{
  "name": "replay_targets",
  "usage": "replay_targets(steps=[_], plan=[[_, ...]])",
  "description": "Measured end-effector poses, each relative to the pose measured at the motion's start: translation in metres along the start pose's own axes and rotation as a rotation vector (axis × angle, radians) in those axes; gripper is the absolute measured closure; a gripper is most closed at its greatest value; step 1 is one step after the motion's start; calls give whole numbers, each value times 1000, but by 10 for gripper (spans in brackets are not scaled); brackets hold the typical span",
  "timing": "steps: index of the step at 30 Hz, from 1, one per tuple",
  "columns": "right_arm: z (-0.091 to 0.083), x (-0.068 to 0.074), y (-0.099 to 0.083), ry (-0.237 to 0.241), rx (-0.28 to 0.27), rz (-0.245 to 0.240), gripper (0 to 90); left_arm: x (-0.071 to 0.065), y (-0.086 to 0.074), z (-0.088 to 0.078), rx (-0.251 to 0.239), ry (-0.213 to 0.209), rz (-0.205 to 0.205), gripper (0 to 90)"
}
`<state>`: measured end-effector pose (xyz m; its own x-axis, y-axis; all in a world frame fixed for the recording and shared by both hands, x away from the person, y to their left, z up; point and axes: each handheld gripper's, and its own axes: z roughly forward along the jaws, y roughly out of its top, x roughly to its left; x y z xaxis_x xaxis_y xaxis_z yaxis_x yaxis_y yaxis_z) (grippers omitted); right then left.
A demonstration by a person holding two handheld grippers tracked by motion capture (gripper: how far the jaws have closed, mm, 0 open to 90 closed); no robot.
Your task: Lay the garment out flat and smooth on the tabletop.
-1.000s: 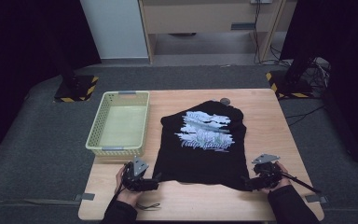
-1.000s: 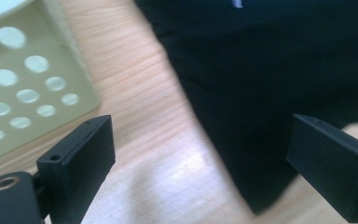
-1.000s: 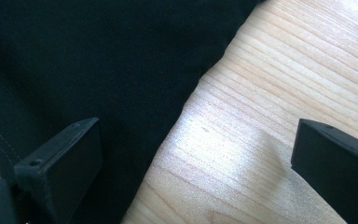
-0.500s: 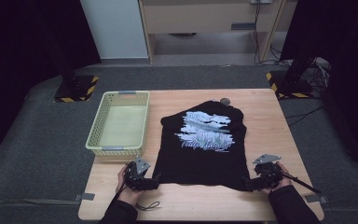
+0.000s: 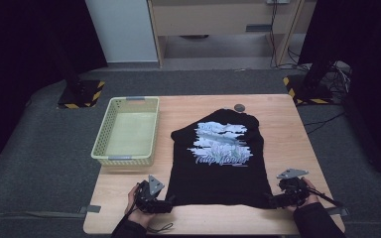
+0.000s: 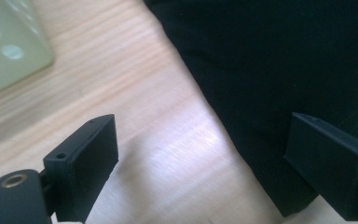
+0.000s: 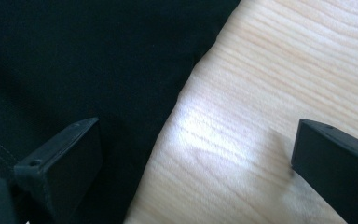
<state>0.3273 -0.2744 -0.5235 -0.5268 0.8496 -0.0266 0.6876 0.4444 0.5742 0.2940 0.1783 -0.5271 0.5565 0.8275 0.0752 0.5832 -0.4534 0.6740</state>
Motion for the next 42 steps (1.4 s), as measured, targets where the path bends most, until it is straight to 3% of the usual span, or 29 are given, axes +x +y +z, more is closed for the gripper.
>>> replay_targets(steps=[10, 15, 25, 29, 34, 42], plan=[[-7, -2, -11, 19, 7, 0, 25, -10, -3, -6, 11, -34, 24, 86], [-9, -5, -8, 38, 3, -4, 20, -4, 1, -7, -27, -47, 7, 75], [-18, -19, 1, 74, -107, 61, 20, 8, 16, 10, -79, -44, -5, 66], [-20, -26, 10, 103, -153, 96, 22, 12, 20, 20, -63, -47, 9, 64], [-21, -32, 26, 115, -235, 111, 31, 18, 23, 27, -63, -40, -12, 63], [-25, -43, 51, 101, -317, 122, 35, 25, 25, 34, -56, -21, -34, 61]])
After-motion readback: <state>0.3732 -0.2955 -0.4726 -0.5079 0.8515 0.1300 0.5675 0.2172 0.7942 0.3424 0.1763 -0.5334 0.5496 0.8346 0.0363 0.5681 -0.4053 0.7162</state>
